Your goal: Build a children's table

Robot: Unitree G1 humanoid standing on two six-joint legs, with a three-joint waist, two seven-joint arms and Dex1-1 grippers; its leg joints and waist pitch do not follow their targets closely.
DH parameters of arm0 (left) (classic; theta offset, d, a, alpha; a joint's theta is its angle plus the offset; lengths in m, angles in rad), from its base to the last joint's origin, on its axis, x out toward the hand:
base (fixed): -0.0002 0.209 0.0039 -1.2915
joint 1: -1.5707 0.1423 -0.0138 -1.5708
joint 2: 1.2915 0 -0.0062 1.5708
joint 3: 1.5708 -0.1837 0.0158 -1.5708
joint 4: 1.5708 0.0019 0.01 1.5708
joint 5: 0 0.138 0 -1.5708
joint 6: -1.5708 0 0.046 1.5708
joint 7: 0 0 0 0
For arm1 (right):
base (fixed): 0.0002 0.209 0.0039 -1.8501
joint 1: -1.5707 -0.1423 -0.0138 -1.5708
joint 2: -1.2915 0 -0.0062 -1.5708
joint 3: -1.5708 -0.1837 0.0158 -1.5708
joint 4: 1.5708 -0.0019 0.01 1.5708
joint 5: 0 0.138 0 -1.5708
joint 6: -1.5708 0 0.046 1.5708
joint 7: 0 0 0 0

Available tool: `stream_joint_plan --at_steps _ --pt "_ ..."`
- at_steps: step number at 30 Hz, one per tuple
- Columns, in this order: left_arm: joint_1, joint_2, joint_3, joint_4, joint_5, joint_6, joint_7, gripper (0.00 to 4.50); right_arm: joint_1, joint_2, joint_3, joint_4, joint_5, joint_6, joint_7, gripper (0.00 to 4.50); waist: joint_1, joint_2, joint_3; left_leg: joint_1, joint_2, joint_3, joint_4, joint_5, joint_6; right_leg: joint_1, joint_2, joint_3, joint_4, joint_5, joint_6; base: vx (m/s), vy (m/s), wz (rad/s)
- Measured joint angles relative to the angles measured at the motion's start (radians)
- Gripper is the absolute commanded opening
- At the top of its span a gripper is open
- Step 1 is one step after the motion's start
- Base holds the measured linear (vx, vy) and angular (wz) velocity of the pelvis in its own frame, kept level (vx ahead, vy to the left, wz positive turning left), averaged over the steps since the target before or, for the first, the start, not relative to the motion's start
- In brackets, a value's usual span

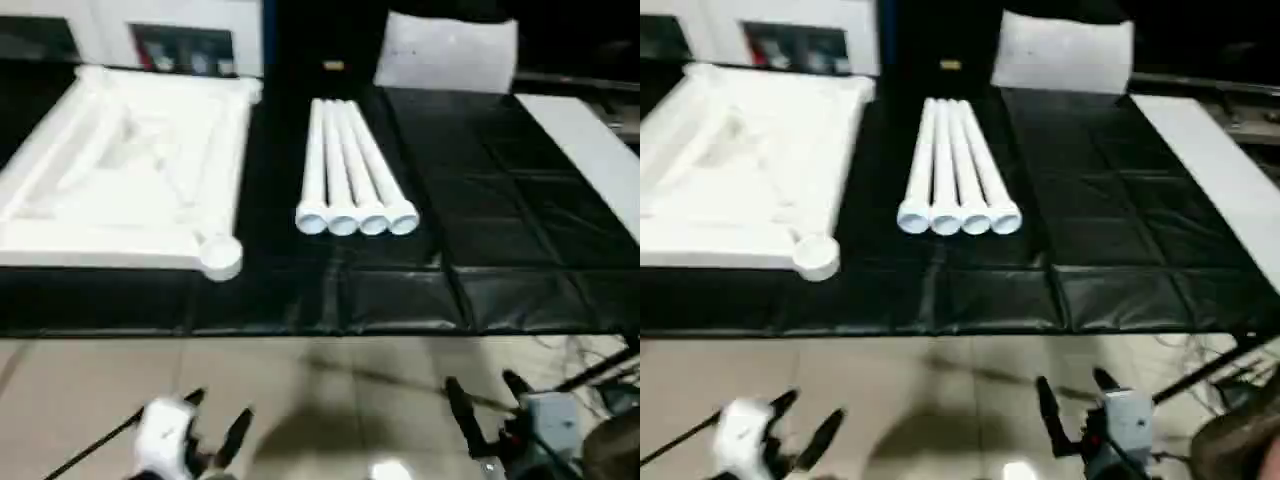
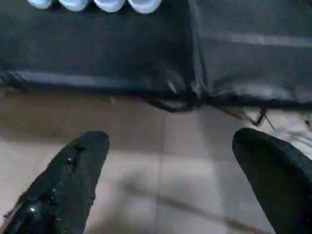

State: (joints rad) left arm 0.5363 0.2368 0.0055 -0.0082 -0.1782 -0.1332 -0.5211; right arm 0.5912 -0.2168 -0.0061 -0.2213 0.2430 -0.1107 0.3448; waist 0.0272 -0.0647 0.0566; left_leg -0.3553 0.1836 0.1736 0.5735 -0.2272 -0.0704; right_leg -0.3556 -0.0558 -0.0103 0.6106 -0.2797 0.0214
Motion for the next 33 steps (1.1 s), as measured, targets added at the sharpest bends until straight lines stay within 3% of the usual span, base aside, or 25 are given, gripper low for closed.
stream_joint_plan --at_steps 2,5,9,11,13,14,17,19,22,25,29,33 --pt "0.079 0.017 0.006 -0.187 -0.045 0.026 -0.014 4.48 0.047 -0.016 0.033 -0.147 0.035 0.034 0.024 4.50 0.004 -0.007 0.001 -0.001 0.001 0.000 0.000 -0.001 0.001 -0.001 0.001 -0.001 0.000 0.002 0.004 0.000 0.000 0.00" --pt "0.145 0.038 0.035 -0.394 -0.105 0.080 -0.009 4.48 0.025 -0.025 0.037 -0.299 0.060 0.106 0.004 4.50 0.002 -0.014 0.004 -0.001 0.002 0.000 0.002 -0.001 0.000 -0.001 0.001 -0.001 0.000 0.003 0.002 0.000 0.000 0.00" --pt "0.110 0.058 0.048 -0.514 -0.125 0.128 0.025 4.48 -0.085 -0.010 0.033 -0.383 0.021 0.180 -0.071 4.50 0.001 -0.017 0.006 0.006 0.002 0.000 0.005 -0.001 0.000 0.003 0.001 0.000 0.000 0.001 0.006 -0.027 0.004 0.00" --pt "0.038 0.058 0.055 -0.540 -0.131 0.185 0.058 4.48 -0.154 0.007 0.032 -0.406 -0.004 0.236 -0.121 4.50 0.004 -0.019 0.007 0.008 0.001 0.000 0.007 -0.001 0.000 0.007 0.001 0.001 0.001 0.001 0.007 -0.058 0.003 0.02" --pt "-0.207 0.055 0.083 -0.517 -0.122 0.290 0.137 4.48 -0.341 0.041 0.032 -0.373 -0.010 0.361 -0.199 4.50 0.004 -0.019 0.007 0.000 0.002 -0.002 0.015 0.005 -0.004 -0.006 0.001 0.001 0.013 0.009 0.006 -0.066 0.000 0.03" --pt "-0.282 0.064 0.094 -0.521 -0.123 0.327 0.163 4.48 -0.381 0.051 0.033 -0.378 0.003 0.395 -0.219 4.50 0.004 -0.019 0.004 -0.001 0.002 -0.002 0.017 0.010 -0.004 -0.007 0.001 0.001 0.016 0.013 0.002 -0.070 -0.008 0.00" --pt "-0.461 0.074 0.124 -0.506 -0.101 0.469 0.262 4.48 -0.432 0.078 0.026 -0.348 0.023 0.461 -0.272 4.50 0.000 -0.015 -0.004 0.001 0.003 -0.002 0.021 0.013 -0.010 -0.001 0.002 0.001 0.019 0.020 0.009 -0.023 -0.003 0.00" --pt "-0.537 0.044 0.124 -0.447 -0.066 0.514 0.323 4.48 -0.466 0.104 0.013 -0.296 0.019 0.465 -0.298 4.50 -0.013 -0.013 -0.004 -0.002 0.003 -0.002 0.024 0.016 -0.013 -0.003 0.002 0.003 0.019 0.024 0.010 0.000 0.000 0.00" --pt "-0.641 -0.015 0.102 -0.348 -0.036 0.529 0.386 4.48 -0.537 0.151 0.021 -0.227 0.002 0.462 -0.312 4.50 -0.021 0.003 -0.006 -0.012 0.003 -0.003 0.028 0.019 -0.012 -0.010 0.002 0.002 0.020 0.027 0.006 0.000 0.000 0.00" --pt "-0.696 -0.020 0.063 -0.334 -0.020 0.549 0.397 4.48 -0.555 0.159 0.060 -0.198 -0.011 0.489 -0.311 4.50 -0.018 0.014 -0.008 -0.012 0.003 -0.003 0.028 0.021 -0.009 -0.010 0.002 0.002 0.021 0.029 0.009 0.000 0.000 0.00" --pt "-0.706 -0.015 0.054 -0.334 -0.013 0.598 0.409 4.48 -0.566 0.121 0.071 -0.184 -0.034 0.532 -0.315 4.50 -0.009 0.017 -0.008 -0.020 -0.001 -0.003 0.029 0.021 0.014 -0.010 -0.002 0.004 0.019 0.027 0.004 0.000 0.000 0.00" --pt "-0.700 -0.015 0.028 -0.335 -0.005 0.655 0.408 4.48 -0.603 0.091 0.068 -0.158 -0.046 0.543 -0.302 4.50 0.016 0.016 -0.008 -0.030 -0.006 -0.001 0.053 0.012 0.036 -0.009 -0.010 0.007 0.015 0.031 0.010 -0.017 0.053 0.02"
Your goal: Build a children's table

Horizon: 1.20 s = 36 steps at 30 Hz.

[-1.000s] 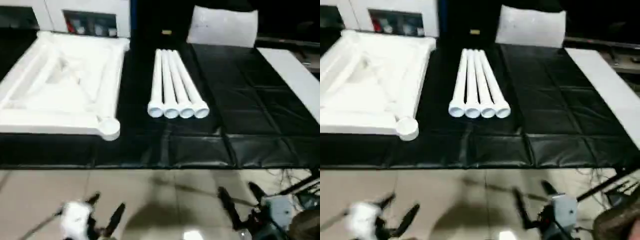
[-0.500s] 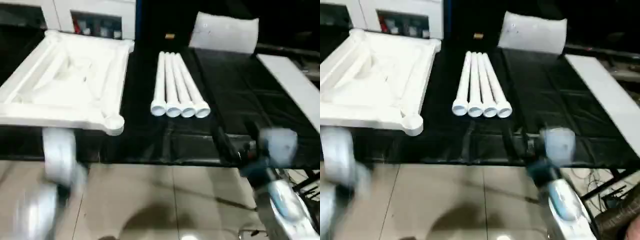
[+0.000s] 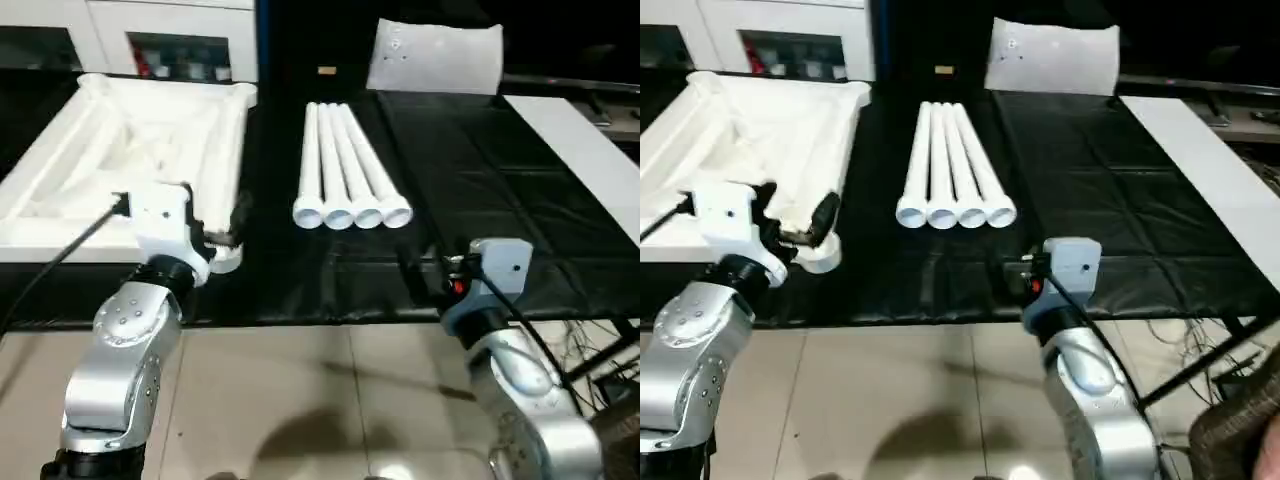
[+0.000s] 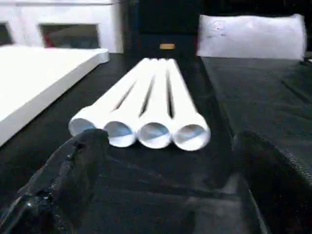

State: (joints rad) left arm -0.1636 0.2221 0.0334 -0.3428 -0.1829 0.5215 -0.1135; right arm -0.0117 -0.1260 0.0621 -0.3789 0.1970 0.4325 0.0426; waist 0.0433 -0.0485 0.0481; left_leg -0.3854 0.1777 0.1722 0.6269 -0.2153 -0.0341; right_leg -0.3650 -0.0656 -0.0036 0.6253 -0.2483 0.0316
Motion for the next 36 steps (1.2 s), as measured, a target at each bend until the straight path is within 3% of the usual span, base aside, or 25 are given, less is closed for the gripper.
stream_joint_plan --at_steps 6,10,12,13,15,16,19,20,21,22,24,25,27,28,29,30,31,32,33,34,35,36 --pt "0.070 0.005 -0.011 -0.012 0.036 0.020 0.018 4.48 -0.033 0.047 -0.017 0.024 0.001 0.065 -0.044 4.50 -0.002 -0.008 -0.001 -0.004 -0.031 0.025 0.005 -0.001 0.048 0.002 -0.034 0.016 -0.019 0.018 -0.001 -0.033 0.112 0.03" --pt "0.129 0.012 -0.008 -0.055 0.043 0.038 0.021 4.48 -0.024 0.058 -0.006 0.062 -0.034 0.049 -0.068 4.50 -0.009 -0.013 -0.001 -0.007 -0.047 0.035 0.007 -0.002 0.077 0.013 -0.053 0.015 -0.053 0.028 0.008 -0.045 0.132 -0.01" --pt "0.133 0.009 0.002 -0.055 0.052 0.051 0.033 4.48 -0.025 0.070 0.004 0.073 -0.042 0.042 -0.069 4.50 -0.021 -0.012 0.001 -0.006 -0.057 0.039 0.006 -0.002 0.084 0.010 -0.054 0.011 -0.057 0.026 0.006 -0.052 0.136 0.01" --pt "0.133 0.009 0.009 -0.055 0.055 0.054 0.037 4.48 -0.029 0.073 0.013 0.077 -0.045 0.034 -0.065 4.50 -0.036 -0.012 0.001 -0.007 -0.064 0.041 0.005 0.000 0.091 0.008 -0.063 0.007 -0.051 0.018 -0.004 -0.067 0.130 0.05" --pt "0.128 0.008 0.012 -0.059 0.058 0.061 0.042 4.48 -0.030 0.064 0.026 0.077 -0.050 0.023 -0.049 4.50 -0.051 -0.012 0.002 -0.009 -0.066 0.046 0.005 0.003 0.096 0.004 -0.069 0.003 -0.048 0.004 -0.009 -0.083 0.101 0.02" --pt "0.125 0.006 0.011 -0.063 0.058 0.062 0.041 4.48 -0.031 0.063 0.025 0.078 -0.048 0.015 -0.038 4.50 -0.061 -0.011 0.003 -0.012 -0.066 0.049 0.004 0.003 0.096 0.001 -0.078 -0.006 -0.048 -0.003 -0.001 -0.088 0.064 -0.02" --pt "0.113 0.005 -0.004 -0.066 0.059 0.060 0.035 4.48 -0.032 0.080 0.012 0.077 -0.034 -0.002 -0.039 4.50 -0.068 -0.014 0.002 -0.014 -0.066 0.052 0.003 0.003 0.096 0.000 -0.094 -0.012 -0.057 -0.010 0.018 -0.082 0.033 -0.04" --pt "0.111 0.006 -0.014 -0.066 0.060 0.058 0.031 4.48 -0.039 0.095 -0.002 0.076 -0.018 -0.001 -0.039 4.50 -0.068 -0.012 0.002 -0.014 -0.065 0.049 0.003 0.003 0.096 0.001 -0.096 -0.014 -0.065 -0.017 0.029 -0.074 0.048 -0.14" --pt "0.111 0.006 -0.019 -0.066 0.060 0.058 0.029 4.48 -0.043 0.100 -0.009 0.075 -0.005 -0.001 -0.038 4.50 -0.070 -0.002 0.006 -0.015 -0.065 0.046 0.002 0.003 0.096 0.002 -0.096 -0.018 -0.073 -0.018 0.030 -0.074 0.048 -0.14" --pt "0.109 0.005 -0.020 -0.066 0.058 0.058 0.028 4.48 -0.047 0.101 -0.016 0.075 -0.002 0.003 -0.041 4.50 -0.077 0.007 0.008 -0.018 -0.066 0.042 -0.002 0.004 0.095 0.010 -0.092 -0.036 -0.079 -0.020 0.027 -0.092 0.060 -0.20" --pt "0.097 0.004 -0.018 -0.065 0.055 0.061 0.027 4.48 -0.048 0.102 -0.018 0.077 -0.007 0.008 -0.055 4.50 -0.076 0.009 0.010 -0.017 -0.066 0.044 -0.017 0.010 0.084 0.011 -0.092 -0.045 -0.062 -0.035 -0.003 -0.098 0.037 0.00" --pt "0.083 0.000 -0.018 -0.066 0.053 0.061 0.026 4.48 -0.050 0.108 -0.027 0.077 -0.007 0.008 -0.058 4.50 -0.069 0.001 0.007 -0.015 -0.066 0.057 -0.030 0.011 0.082 0.007 -0.086 -0.042 -0.046 -0.041 -0.018 -0.073 -0.030 0.20" --pt "0.075 -0.002 -0.019 -0.072 0.052 0.060 0.020 4.48 -0.067 0.108 -0.033 0.075 -0.012 0.008 -0.061 4.50 -0.060 -0.015 0.003 -0.013 -0.065 0.065 -0.040 0.015 0.076 -0.006 -0.085 -0.031 -0.050 -0.045 -0.017 -0.051 -0.085 0.28" --pt "0.077 -0.003 -0.020 -0.073 0.052 0.061 0.019 4.48 -0.074 0.106 -0.033 0.074 -0.013 0.008 -0.061 4.50 -0.053 -0.014 0.006 -0.014 -0.064 0.055 -0.031 0.011 0.069 -0.007 -0.089 -0.027 -0.052 -0.047 -0.008 -0.068 -0.028 0.16" --pt "0.086 -0.004 -0.017 -0.074 0.054 0.061 0.021 4.48 -0.080 0.108 -0.033 0.073 -0.012 0.013 -0.061 4.50 -0.036 -0.004 0.017 -0.019 -0.071 0.023 0.013 -0.012 0.039 -0.001 -0.099 -0.042 -0.052 -0.039 0.017 -0.090 0.057 -0.19" --pt "0.092 -0.005 -0.013 -0.074 0.057 0.062 0.023 4.48 -0.080 0.111 -0.032 0.070 -0.012 0.028 -0.065 4.50 -0.037 0.009 0.027 -0.023 -0.080 -0.021 0.049 -0.024 0.022 0.012 -0.101 -0.066 -0.050 -0.034 0.025 -0.090 0.057 -0.19" --pt "0.094 -0.006 -0.010 -0.075 0.060 0.063 0.030 4.48 -0.077 0.111 -0.031 0.070 -0.012 0.053 -0.073 4.50 -0.054 0.053 0.045 -0.022 -0.079 -0.077 0.087 -0.034 0.013 0.047 -0.098 -0.136 -0.044 -0.033 0.026 -0.055 0.062 -0.40" --pt "0.095 0.000 -0.008 -0.073 0.061 0.064 0.032 4.48 -0.062 0.119 -0.024 0.069 -0.013 0.067 -0.077 4.50 -0.070 0.064 0.053 -0.028 -0.087 -0.093 0.092 -0.032 0.017 0.067 -0.111 -0.173 0.006 -0.058 0.001 0.149 0.073 -0.15" --pt "0.071 0.008 -0.014 -0.070 0.063 0.065 0.032 4.48 -0.027 0.117 -0.024 0.055 -0.015 0.067 -0.077 4.50 -0.074 0.039 0.054 -0.033 -0.094 -0.080 0.076 -0.032 0.017 0.075 -0.111 -0.191 0.084 -0.080 -0.026 0.149 0.073 -0.15" --pt "0.056 -0.001 -0.021 -0.079 0.064 0.060 0.032 4.48 -0.009 0.106 -0.035 0.057 -0.017 0.070 -0.077 4.50 -0.045 -0.002 0.043 -0.043 -0.095 -0.026 0.013 -0.008 -0.028 0.109 -0.088 -0.207 0.107 -0.113 -0.069 0.081 -0.034 0.23" --pt "0.069 0.001 -0.019 -0.085 0.068 0.058 0.032 4.48 -0.024 0.104 -0.033 0.057 -0.016 0.070 -0.075 4.50 -0.040 -0.053 0.007 -0.063 -0.105 0.017 -0.008 0.011 -0.100 0.109 -0.078 -0.188 0.103 -0.162 -0.044 -0.021 -0.255 0.31" --pt "0.090 0.001 -0.018 -0.083 0.077 0.060 0.033 4.48 -0.059 0.094 -0.028 0.059 -0.016 0.069 -0.069 4.50 -0.039 -0.040 0.006 -0.089 -0.098 -0.005 0.049 -0.011 -0.148 0.065 -0.081 -0.160 0.111 -0.168 -0.011 -0.021 -0.255 0.31"
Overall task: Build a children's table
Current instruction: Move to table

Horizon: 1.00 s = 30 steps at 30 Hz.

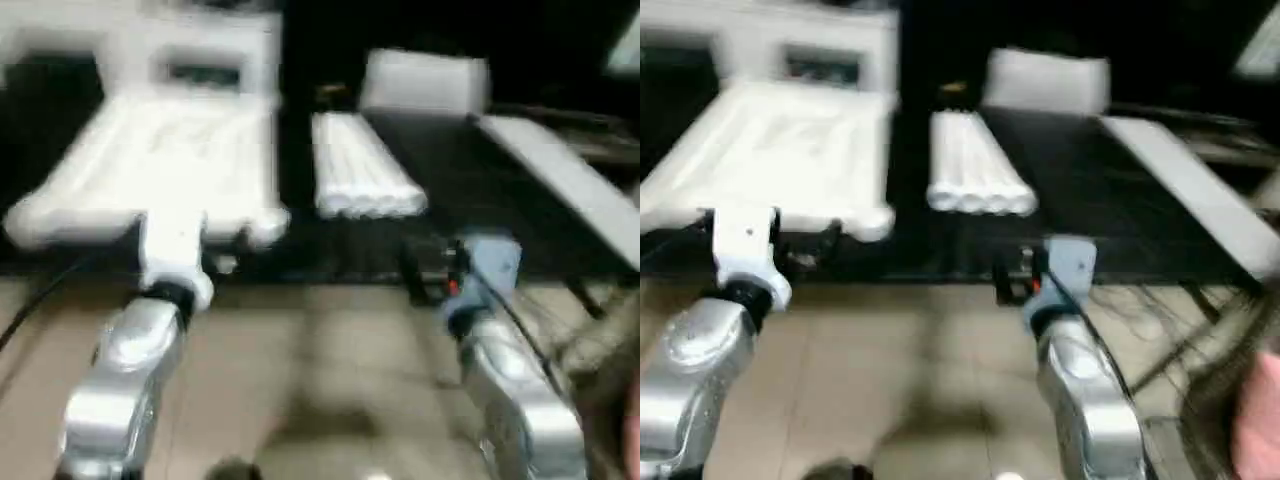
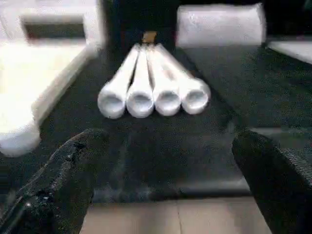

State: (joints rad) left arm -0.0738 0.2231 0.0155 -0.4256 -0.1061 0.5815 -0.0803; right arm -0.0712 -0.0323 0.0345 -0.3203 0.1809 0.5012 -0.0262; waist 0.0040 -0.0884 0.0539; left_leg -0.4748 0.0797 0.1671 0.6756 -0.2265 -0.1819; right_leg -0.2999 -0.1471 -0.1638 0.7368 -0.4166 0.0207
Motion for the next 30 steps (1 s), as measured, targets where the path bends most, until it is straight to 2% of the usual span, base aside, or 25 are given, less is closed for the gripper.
stream_joint_plan --at_steps 1,2,3,4,5,6,7,9,10,11,12,14,15,16,18,20,21,22,23,25,26,27,28,29,30 --pt "0.031 0.006 -0.002 0.013 0.008 0.006 0.000 4.48 0.005 0.002 0.009 -0.008 0.000 -0.002 0.010 4.50 0.017 0.026 -0.003 0.037 0.022 -0.070 0.047 -0.018 0.026 0.003 0.010 -0.001 -0.006 0.021 -0.009 0.150 -0.196 0.04" --pt "0.014 0.006 -0.007 0.020 0.013 0.009 0.000 4.48 0.023 0.006 0.013 -0.014 0.000 -0.003 0.013 4.50 0.023 0.044 0.005 0.044 0.028 -0.078 0.035 -0.016 0.061 0.012 0.028 0.003 -0.020 0.040 -0.023 -0.050 -0.011 0.24" --pt "0.003 0.004 -0.012 0.015 0.014 0.007 0.000 4.48 0.037 0.007 0.015 -0.007 -0.001 0.001 0.013 4.50 0.034 0.048 0.009 0.051 0.035 -0.077 0.029 -0.006 0.100 0.011 0.046 0.015 -0.029 0.048 -0.034 -0.050 -0.011 0.24" --pt "0.003 0.012 -0.006 0.009 0.017 0.004 0.001 4.48 0.034 0.015 0.034 0.006 -0.002 0.004 0.013 4.50 0.040 0.064 0.015 0.053 0.041 -0.083 0.025 -0.012 0.133 0.012 0.069 0.036 -0.029 0.051 -0.050 -0.178 0.036 0.22" --pt "0.002 0.018 0.008 0.010 0.023 0.002 0.005 4.48 0.030 0.023 0.053 0.000 -0.002 0.003 0.015 4.50 0.035 0.062 0.015 0.053 0.038 -0.085 0.019 -0.012 0.133 0.010 0.077 0.052 -0.033 0.055 -0.047 -0.067 0.029 -0.07" --pt "-0.001 0.020 0.015 0.011 0.025 0.002 0.008 4.48 0.031 0.022 0.058 -0.010 -0.003 0.003 0.014 4.50 0.034 0.059 0.014 0.053 0.034 -0.083 0.010 -0.012 0.133 0.005 0.081 0.065 -0.041 0.066 -0.037 -0.067 0.029 -0.07" --pt "-0.001 0.020 0.015 0.011 0.024 0.002 0.008 4.48 0.031 0.018 0.055 -0.017 -0.006 0.003 0.013 4.50 0.032 0.059 0.013 0.053 0.031 -0.079 -0.004 -0.011 0.133 0.004 0.080 0.073 -0.053 0.080 -0.012 -0.058 -0.014 0.07" --pt "-0.002 0.009 0.013 0.010 0.022 0.001 0.006 4.48 0.034 0.006 0.049 -0.022 -0.023 0.001 0.010 4.50 0.032 0.056 0.009 0.056 0.030 -0.065 -0.039 -0.011 0.132 -0.004 0.074 0.076 -0.079 0.100 -0.002 -0.056 -0.037 0.00" --pt "-0.002 0.006 0.001 0.010 0.022 0.001 0.004 4.48 0.034 -0.004 0.050 -0.022 -0.038 0.001 0.004 4.50 0.031 0.060 0.009 0.055 0.032 -0.055 -0.057 -0.006 0.127 -0.005 0.073 0.077 -0.091 0.113 -0.006 0.000 0.000 0.00" --pt "-0.003 0.005 -0.004 0.009 0.022 0.001 0.003 4.48 0.034 -0.008 0.050 -0.022 -0.045 0.001 0.000 4.50 0.031 0.062 0.009 0.054 0.035 -0.048 -0.072 0.010 0.128 -0.011 0.073 0.078 -0.094 0.122 -0.012 0.000 0.000 0.00" --pt "-0.004 0.004 -0.005 0.009 0.022 0.000 0.000 4.48 0.035 -0.010 0.049 -0.022 -0.054 0.000 -0.002 4.50 0.030 0.066 0.008 0.056 0.040 -0.041 -0.086 0.041 0.146 -0.016 0.076 0.076 -0.094 0.125 -0.013 0.000 0.000 0.00" --pt "-0.007 0.000 -0.001 0.009 0.021 -0.003 -0.001 4.48 0.038 -0.010 0.043 -0.021 -0.061 0.000 -0.008 4.50 0.030 0.072 0.009 0.056 0.058 -0.038 -0.094 0.085 0.164 -0.020 0.092 0.076 -0.092 0.127 -0.018 0.000 0.000 0.00" --pt "-0.007 -0.004 0.002 0.009 0.019 -0.004 -0.001 4.48 0.038 -0.011 0.043 -0.021 -0.059 -0.001 -0.004 4.50 0.029 0.069 0.010 0.056 0.060 -0.038 -0.095 0.085 0.164 -0.021 0.093 0.076 -0.092 0.127 -0.020 0.000 0.000 0.00" --pt "-0.007 -0.006 0.006 0.009 0.015 -0.005 -0.001 4.48 0.038 -0.013 0.041 -0.021 -0.057 -0.002 0.003 4.50 0.029 0.067 0.010 0.055 0.060 -0.035 -0.098 0.085 0.163 -0.030 0.093 0.078 -0.092 0.126 -0.018 0.000 0.000 0.00" --pt "-0.007 -0.009 0.008 0.009 0.012 -0.007 -0.002 4.48 0.038 -0.023 0.046 -0.021 -0.057 -0.003 0.015 4.50 0.030 0.067 0.010 0.057 0.060 -0.029 -0.100 0.085 0.163 -0.030 0.093 0.083 -0.092 0.123 -0.014 0.000 0.000 0.00" --pt "-0.007 -0.014 0.009 0.008 0.012 -0.007 -0.002 4.48 0.037 -0.026 0.051 -0.021 -0.059 -0.005 0.020 4.50 0.030 0.066 0.011 0.065 0.060 -0.024 -0.101 0.084 0.164 -0.026 0.093 0.089 -0.096 0.122 -0.011 0.000 0.000 0.00" --pt "-0.007 -0.016 0.009 0.008 0.012 -0.007 -0.001 4.48 0.037 -0.027 0.053 -0.021 -0.059 -0.005 0.027 4.50 0.031 0.064 0.012 0.069 0.060 -0.024 -0.101 0.083 0.165 -0.020 0.093 0.088 -0.102 0.121 -0.010 0.000 0.000 0.00" --pt "-0.011 -0.020 0.005 0.007 0.011 -0.008 -0.002 4.48 0.037 -0.030 0.052 -0.021 -0.059 -0.006 0.033 4.50 0.028 0.072 0.013 0.058 0.056 -0.044 -0.098 0.077 0.174 0.010 0.086 0.055 -0.126 0.120 -0.006 0.000 0.000 0.00" --pt "-0.016 -0.022 0.002 0.005 0.010 -0.009 -0.003 4.48 0.036 -0.031 0.052 -0.021 -0.059 -0.006 0.035 4.50 0.029 0.071 0.013 0.056 0.057 -0.049 -0.096 0.073 0.179 0.020 0.084 0.043 -0.138 0.119 -0.006 0.087 0.053 0.42" --pt "-0.014 -0.024 0.006 -0.001 0.011 -0.012 -0.003 4.48 0.030 -0.041 0.054 -0.021 -0.068 -0.007 0.045 4.50 0.033 0.079 0.017 0.055 0.067 -0.067 -0.075 0.060 0.188 0.074 0.080 -0.014 -0.187 0.118 0.000 0.102 0.067 0.46" --pt "-0.013 -0.022 0.010 0.000 0.012 -0.012 -0.002 4.48 0.028 -0.040 0.055 -0.021 -0.069 -0.008 0.047 4.50 0.030 0.079 0.017 0.061 0.059 -0.076 -0.074 0.056 0.193 0.087 0.082 -0.018 -0.196 0.113 0.006 0.177 0.079 0.54" --pt "-0.010 -0.017 0.017 0.000 0.012 -0.012 -0.002 4.48 0.021 -0.034 0.059 -0.019 -0.071 -0.009 0.048 4.50 0.023 0.078 0.020 0.069 0.041 -0.094 -0.079 0.053 0.199 0.088 0.090 -0.009 -0.191 0.094 -0.002 0.177 0.079 0.54" --pt "-0.006 -0.013 0.031 0.001 0.014 -0.013 -0.001 4.48 0.002 -0.026 0.088 -0.019 -0.070 -0.011 0.054 4.50 0.005 0.071 0.019 0.073 0.007 -0.127 -0.079 0.050 0.208 0.067 0.102 0.028 -0.118 0.063 -0.032 0.210 0.065 0.55" --pt "-0.006 -0.011 0.037 0.002 0.014 -0.013 -0.001 4.48 -0.006 -0.018 0.098 -0.020 -0.070 -0.013 0.056 4.50 -0.004 0.071 0.018 0.078 -0.004 -0.136 -0.075 0.045 0.215 0.042 0.114 0.059 -0.057 0.057 -0.033 0.163 0.050 0.49" --pt "-0.006 -0.009 0.039 0.002 0.014 -0.013 -0.001 4.48 -0.008 -0.016 0.102 -0.020 -0.069 -0.016 0.056 4.50 -0.001 0.071 0.018 0.087 -0.011 -0.134 -0.072 0.036 0.217 0.016 0.125 0.077 -0.021 0.059 -0.031 0.163 0.050 0.49"
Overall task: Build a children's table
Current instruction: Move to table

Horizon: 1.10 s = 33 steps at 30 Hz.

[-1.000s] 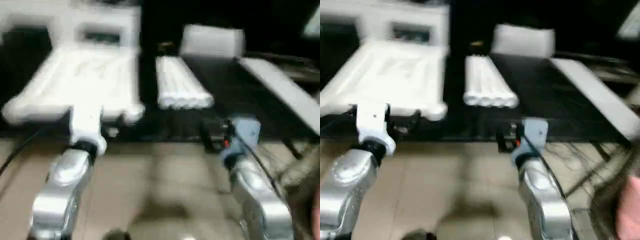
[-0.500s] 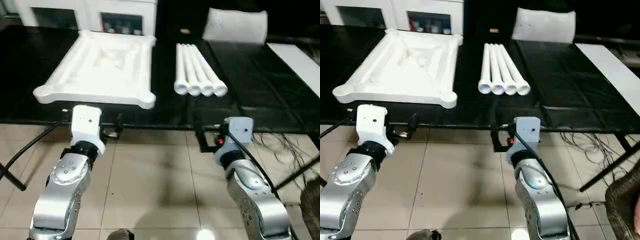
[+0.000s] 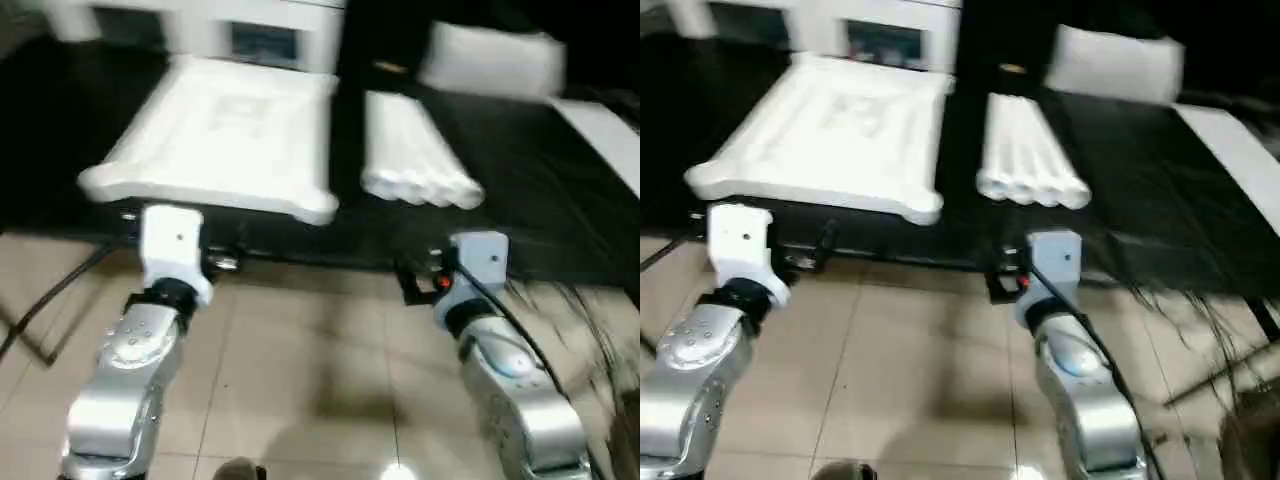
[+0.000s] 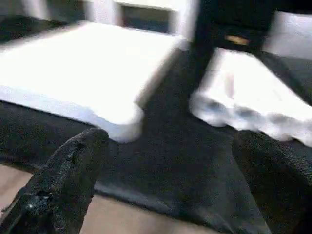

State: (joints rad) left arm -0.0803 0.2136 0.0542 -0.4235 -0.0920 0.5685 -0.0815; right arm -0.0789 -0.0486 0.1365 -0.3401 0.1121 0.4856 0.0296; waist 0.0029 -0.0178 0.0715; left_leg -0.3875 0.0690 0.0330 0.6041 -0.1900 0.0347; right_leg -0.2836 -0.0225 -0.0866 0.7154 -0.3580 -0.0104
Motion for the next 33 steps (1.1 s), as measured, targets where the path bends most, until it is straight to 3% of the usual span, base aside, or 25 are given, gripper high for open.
stream_joint_plan --at_steps 1,3,4,6,7,8,9,11,12,14,16,18,19,20,21,22,23,24,25,26,28,29,31,32,33 --pt "0.000 0.000 0.000 0.000 0.000 -0.001 -0.001 4.48 0.003 -0.001 -0.001 0.000 0.000 -0.003 0.000 4.50 0.000 -0.001 0.000 0.016 -0.007 0.010 0.001 -0.012 -0.003 -0.033 0.001 0.005 0.008 0.007 0.010 0.117 0.029 0.26" --pt "-0.001 0.004 -0.001 0.000 0.000 -0.004 -0.004 4.48 0.007 -0.003 -0.004 0.000 0.002 -0.012 0.003 4.50 -0.001 -0.012 -0.001 0.037 -0.019 0.033 -0.001 -0.024 -0.006 -0.066 -0.004 0.017 -0.018 0.031 0.014 0.088 0.003 0.03" --pt "-0.006 0.006 -0.007 0.000 0.000 -0.007 -0.012 4.48 0.009 -0.002 -0.012 0.000 0.005 -0.020 0.011 4.50 -0.003 -0.033 -0.001 0.050 -0.032 0.053 -0.002 -0.032 -0.011 -0.068 -0.014 0.033 -0.073 0.057 0.009 0.091 -0.058 0.00" --pt "-0.009 0.001 -0.023 0.007 -0.001 -0.013 -0.026 4.48 0.013 -0.008 -0.030 0.000 0.011 -0.036 0.018 4.50 0.004 -0.049 0.000 0.068 -0.026 0.087 0.016 -0.054 -0.016 -0.055 -0.028 0.048 -0.074 0.106 -0.001 0.102 -0.107 0.10" --pt "-0.011 -0.005 -0.046 0.010 -0.004 -0.017 -0.039 4.48 0.014 -0.020 -0.038 0.000 0.002 -0.053 0.016 4.50 0.011 -0.038 0.001 0.055 -0.012 0.074 0.082 -0.081 0.011 -0.049 -0.020 0.054 -0.077 0.104 -0.004 0.100 -0.078 -0.02" --pt "-0.014 -0.005 -0.058 0.013 -0.007 -0.022 -0.049 4.48 0.015 -0.025 -0.047 0.000 -0.003 -0.062 0.012 4.50 0.014 -0.035 0.001 0.046 -0.003 0.057 0.124 -0.081 0.010 -0.044 -0.019 0.058 -0.079 0.100 -0.003 0.116 -0.028 -0.10" --pt "-0.028 -0.005 -0.066 0.022 -0.010 -0.026 -0.059 4.48 0.015 -0.022 -0.056 0.000 -0.006 -0.069 0.005 4.50 0.018 -0.032 -0.002 0.039 0.009 0.046 0.131 -0.079 0.006 -0.042 -0.020 0.060 -0.080 0.097 -0.002 0.116 -0.028 -0.10" --pt "-0.057 -0.005 -0.081 0.042 -0.012 -0.038 -0.079 4.48 0.013 -0.022 -0.077 -0.007 -0.009 -0.060 -0.012 4.50 0.025 -0.006 -0.012 0.035 0.065 0.039 0.042 -0.071 -0.009 -0.039 0.000 0.047 -0.088 0.095 -0.004 0.119 0.032 0.01" --pt "-0.065 -0.005 -0.084 0.057 -0.011 -0.045 -0.081 4.48 0.015 -0.021 -0.078 -0.007 -0.009 -0.039 -0.013 4.50 0.024 0.004 -0.013 0.041 0.081 0.038 0.041 -0.070 -0.087 -0.034 0.002 0.038 -0.091 0.090 -0.002 0.121 0.063 0.02" --pt "-0.070 -0.011 -0.078 0.096 -0.010 -0.048 -0.078 4.48 0.013 0.002 -0.053 -0.008 -0.004 -0.007 -0.009 4.50 -0.006 0.002 -0.014 0.059 0.069 0.034 0.029 -0.079 -0.081 -0.042 -0.007 0.038 -0.074 0.070 -0.042 0.167 0.073 0.03" --pt "-0.078 -0.016 -0.071 0.117 -0.009 -0.049 -0.078 4.48 0.014 0.004 -0.037 -0.010 0.001 0.005 -0.005 4.50 -0.033 -0.014 -0.023 0.074 0.053 0.037 0.028 -0.091 -0.067 -0.069 -0.027 0.036 -0.016 0.065 -0.051 0.162 0.044 0.07" --pt "-0.083 -0.021 -0.076 0.116 -0.010 -0.053 -0.078 4.48 0.016 -0.004 -0.042 -0.016 0.001 0.011 -0.005 4.50 -0.050 -0.035 -0.032 0.081 0.035 0.045 0.029 -0.098 -0.064 -0.086 -0.050 0.051 -0.043 0.071 -0.033 0.098 0.007 0.09" --pt "-0.083 -0.035 -0.083 0.118 -0.010 -0.055 -0.078 4.48 0.031 -0.016 -0.053 -0.029 0.001 0.028 -0.004 4.50 -0.045 -0.045 -0.035 0.077 0.028 0.054 0.043 -0.119 -0.013 -0.064 -0.044 0.069 -0.049 0.069 0.020 0.111 -0.039 0.09" --pt "-0.082 -0.041 -0.097 0.118 -0.011 -0.055 -0.080 4.48 0.037 -0.020 -0.057 -0.031 0.001 0.035 -0.004 4.50 -0.036 -0.039 -0.035 0.071 0.033 0.054 0.062 -0.125 0.018 -0.057 -0.040 0.072 -0.060 0.071 0.016 0.180 -0.032 0.00" --pt "-0.082 -0.047 -0.120 0.117 -0.012 -0.056 -0.085 4.48 0.047 -0.030 -0.071 -0.030 -0.001 0.049 -0.005 4.50 -0.023 -0.031 -0.035 0.041 0.037 0.053 0.122 -0.118 0.042 -0.044 -0.034 0.072 -0.075 0.073 0.013 0.123 -0.022 -0.05" --pt "-0.079 -0.045 -0.121 0.118 -0.012 -0.059 -0.087 4.48 0.047 -0.034 -0.076 -0.032 -0.009 0.057 -0.008 4.50 -0.014 -0.027 -0.035 0.017 0.039 0.054 0.130 -0.103 0.016 -0.030 -0.030 0.068 -0.086 0.070 0.010 0.117 0.002 -0.14" --pt "-0.079 -0.042 -0.116 0.117 -0.011 -0.066 -0.087 4.48 0.044 -0.032 -0.077 -0.035 -0.010 0.062 -0.011 4.50 -0.008 -0.015 -0.034 0.009 0.050 0.055 0.092 -0.092 -0.002 -0.015 -0.019 0.062 -0.094 0.068 0.008 0.100 0.000 -0.07" --pt "-0.078 -0.038 -0.111 0.117 -0.011 -0.072 -0.087 4.48 0.040 -0.029 -0.080 -0.039 -0.009 0.068 -0.011 4.50 -0.007 0.010 -0.032 0.003 0.070 0.054 0.048 -0.057 -0.037 0.000 0.001 0.042 -0.103 0.064 0.009 0.100 0.000 -0.07" --pt "-0.070 -0.029 -0.103 0.117 -0.011 -0.074 -0.087 4.48 0.040 -0.016 -0.083 -0.036 -0.007 0.079 -0.012 4.50 -0.009 0.020 -0.023 0.024 0.086 0.059 0.052 -0.064 -0.075 0.001 0.008 0.051 -0.100 0.056 0.010 0.081 0.067 -0.15" --pt "-0.053 -0.020 -0.084 0.119 -0.010 -0.074 -0.086 4.48 0.034 0.004 -0.064 -0.038 -0.001 0.086 -0.011 4.50 -0.007 0.009 -0.021 0.044 0.088 0.077 0.042 -0.074 -0.078 0.001 0.002 0.054 -0.083 0.039 -0.016 0.103 0.075 -0.39" --pt "-0.041 -0.010 -0.059 0.126 -0.008 -0.073 -0.084 4.48 0.027 0.004 -0.053 -0.042 0.005 0.092 -0.010 4.50 -0.005 -0.006 -0.022 0.075 0.092 0.117 0.036 -0.092 -0.078 -0.038 -0.025 0.036 -0.016 0.031 -0.022 0.120 0.055 -0.44" --pt "-0.042 -0.011 -0.059 0.123 -0.008 -0.073 -0.085 4.48 0.027 -0.002 -0.056 -0.042 0.005 0.092 -0.010 4.50 -0.004 -0.014 -0.024 0.089 0.094 0.138 0.032 -0.100 -0.081 -0.057 -0.040 0.028 -0.006 0.038 -0.017 0.121 0.013 -0.54" --pt "-0.044 -0.010 -0.062 0.113 -0.008 -0.075 -0.085 4.48 0.027 -0.007 -0.065 -0.054 0.012 0.090 -0.003 4.50 -0.013 -0.049 -0.026 0.119 0.088 0.183 0.029 -0.119 -0.095 -0.085 -0.072 0.025 -0.035 0.082 0.000 0.119 -0.025 -0.55" --pt "-0.048 -0.017 -0.065 0.116 -0.006 -0.074 -0.086 4.48 0.033 -0.023 -0.074 -0.058 0.013 0.090 0.002 4.50 -0.017 -0.057 -0.033 0.106 0.084 0.171 0.043 -0.130 -0.082 -0.069 -0.060 0.028 -0.037 0.071 0.009 0.141 -0.084 -0.23" --pt "-0.048 -0.033 -0.092 0.112 -0.007 -0.074 -0.089 4.48 0.035 -0.040 -0.086 -0.058 0.012 0.092 0.007 4.50 -0.007 -0.044 -0.032 0.098 0.083 0.139 0.068 -0.142 -0.060 -0.064 -0.049 0.029 -0.046 0.068 0.003 0.141 -0.084 -0.23"
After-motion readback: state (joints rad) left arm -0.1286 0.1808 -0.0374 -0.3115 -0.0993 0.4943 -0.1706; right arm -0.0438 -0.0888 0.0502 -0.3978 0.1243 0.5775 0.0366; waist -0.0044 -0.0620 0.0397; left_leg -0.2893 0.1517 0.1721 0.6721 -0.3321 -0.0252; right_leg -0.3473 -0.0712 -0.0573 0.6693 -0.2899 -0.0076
